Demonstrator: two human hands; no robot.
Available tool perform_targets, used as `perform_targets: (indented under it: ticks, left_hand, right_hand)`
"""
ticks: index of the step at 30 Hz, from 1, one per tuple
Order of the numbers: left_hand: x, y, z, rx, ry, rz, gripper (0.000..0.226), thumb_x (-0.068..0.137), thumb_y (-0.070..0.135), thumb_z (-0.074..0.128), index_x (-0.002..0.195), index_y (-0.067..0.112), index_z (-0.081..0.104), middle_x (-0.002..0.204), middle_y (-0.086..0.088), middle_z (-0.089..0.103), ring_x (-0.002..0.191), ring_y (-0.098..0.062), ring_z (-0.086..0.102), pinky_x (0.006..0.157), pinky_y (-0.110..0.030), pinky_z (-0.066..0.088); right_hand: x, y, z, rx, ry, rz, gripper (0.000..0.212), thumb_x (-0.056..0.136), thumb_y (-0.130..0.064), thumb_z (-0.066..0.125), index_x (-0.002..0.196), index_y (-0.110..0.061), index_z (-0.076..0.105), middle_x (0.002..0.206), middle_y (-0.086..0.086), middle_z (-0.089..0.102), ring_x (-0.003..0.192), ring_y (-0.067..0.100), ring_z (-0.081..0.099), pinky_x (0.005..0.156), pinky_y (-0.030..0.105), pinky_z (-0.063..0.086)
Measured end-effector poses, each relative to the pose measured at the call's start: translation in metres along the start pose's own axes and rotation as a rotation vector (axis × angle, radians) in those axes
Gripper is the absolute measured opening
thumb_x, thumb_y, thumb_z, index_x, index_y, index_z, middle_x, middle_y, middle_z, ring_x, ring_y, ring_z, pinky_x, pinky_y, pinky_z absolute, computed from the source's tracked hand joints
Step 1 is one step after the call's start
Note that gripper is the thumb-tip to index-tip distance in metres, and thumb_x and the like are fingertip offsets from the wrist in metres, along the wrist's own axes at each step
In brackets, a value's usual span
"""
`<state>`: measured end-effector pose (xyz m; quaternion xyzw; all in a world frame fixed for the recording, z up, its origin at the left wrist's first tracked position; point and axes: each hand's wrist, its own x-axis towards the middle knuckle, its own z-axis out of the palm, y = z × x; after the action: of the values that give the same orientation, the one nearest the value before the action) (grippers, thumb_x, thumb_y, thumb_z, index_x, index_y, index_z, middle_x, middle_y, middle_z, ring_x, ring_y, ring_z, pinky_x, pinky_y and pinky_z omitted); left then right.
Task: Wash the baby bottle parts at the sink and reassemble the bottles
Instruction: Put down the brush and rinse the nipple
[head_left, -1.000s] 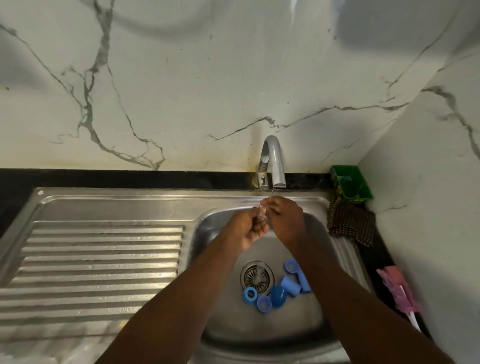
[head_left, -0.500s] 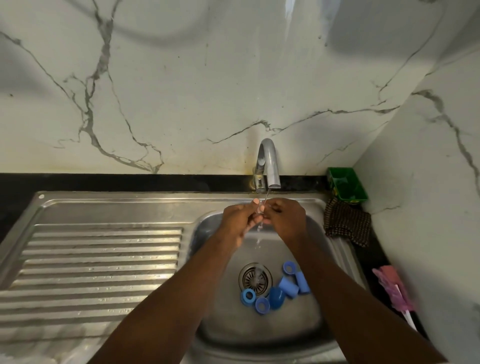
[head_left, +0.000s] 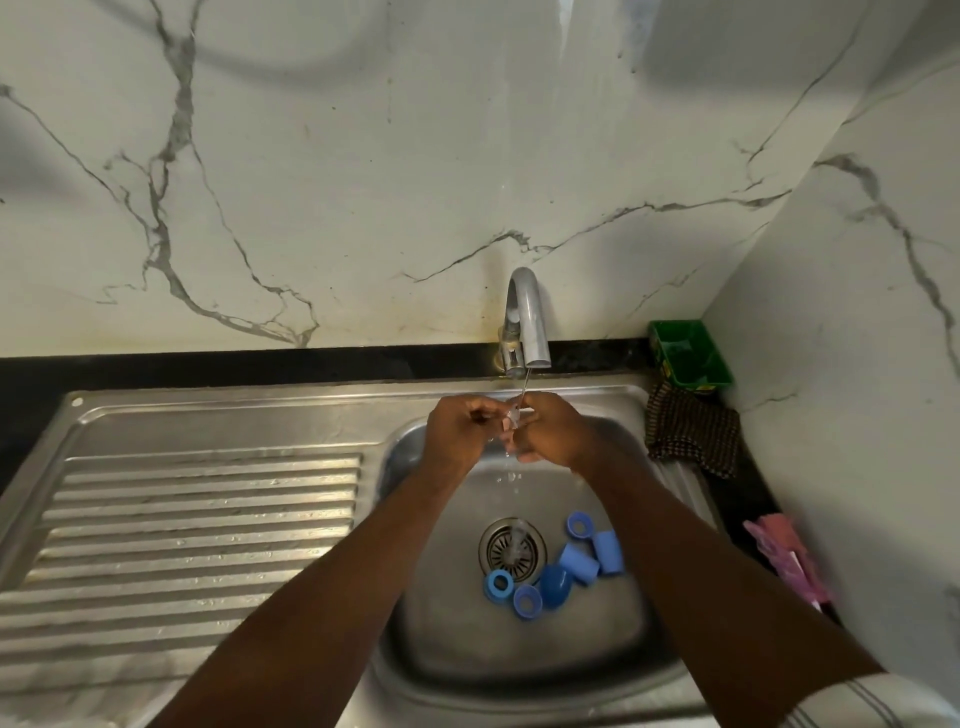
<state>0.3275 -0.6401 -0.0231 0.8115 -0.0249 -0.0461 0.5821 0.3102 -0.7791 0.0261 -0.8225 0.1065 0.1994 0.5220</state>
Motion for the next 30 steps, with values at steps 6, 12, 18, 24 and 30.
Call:
perform_targets:
  ticks: [6, 12, 18, 24, 30]
  left_hand:
    - [0.003, 0.0, 0.004, -0.045, 0.017, -0.022, 0.026, 0.084, 0.011, 0.078, 0.097, 0.032, 0.072, 0.099, 0.006, 0.074, 0.094, -0.014, 0.071, 0.086, -0.037, 0.059]
    - [0.003, 0.015, 0.003, -0.265, 0.075, -0.248, 0.014, 0.095, 0.012, 0.065, 0.087, 0.022, 0.07, 0.079, -0.001, 0.073, 0.074, -0.022, 0.07, 0.074, -0.033, 0.059]
    - [-0.002, 0.017, 0.002, -0.293, 0.016, -0.229, 0.01, 0.094, 0.01, 0.067, 0.097, 0.003, 0.073, 0.077, -0.017, 0.072, 0.062, -0.02, 0.064, 0.061, -0.029, 0.057]
    - [0.0, 0.015, 0.003, -0.245, 0.03, -0.23, 0.012, 0.094, 0.019, 0.068, 0.089, 0.009, 0.072, 0.071, -0.01, 0.069, 0.056, -0.016, 0.059, 0.052, -0.022, 0.051]
    - [-0.007, 0.02, 0.005, -0.391, -0.056, -0.234, 0.016, 0.094, 0.005, 0.063, 0.109, 0.007, 0.071, 0.093, -0.002, 0.074, 0.076, -0.002, 0.072, 0.064, -0.016, 0.056]
  right_hand:
    - [0.002, 0.005, -0.008, 0.039, 0.106, -0.08, 0.033, 0.081, -0.004, 0.077, 0.1, -0.02, 0.055, 0.105, 0.012, 0.069, 0.088, 0.024, 0.069, 0.069, 0.032, 0.058]
    - [0.005, 0.011, -0.003, -0.156, 0.213, -0.203, 0.038, 0.081, -0.018, 0.081, 0.109, -0.017, 0.055, 0.094, -0.014, 0.062, 0.084, -0.001, 0.058, 0.063, 0.008, 0.038]
    - [0.007, 0.012, -0.001, -0.208, 0.247, -0.259, 0.035, 0.089, -0.016, 0.071, 0.12, -0.019, 0.056, 0.107, -0.004, 0.065, 0.093, 0.008, 0.061, 0.07, 0.011, 0.04]
    - [0.007, 0.014, 0.001, -0.248, 0.233, -0.266, 0.028, 0.093, -0.023, 0.068, 0.12, -0.015, 0.066, 0.103, -0.008, 0.062, 0.093, 0.006, 0.056, 0.066, 0.001, 0.033]
    - [0.013, 0.018, 0.004, -0.111, 0.307, -0.175, 0.019, 0.099, -0.02, 0.058, 0.111, -0.009, 0.069, 0.096, 0.008, 0.072, 0.071, 0.008, 0.065, 0.066, 0.01, 0.051]
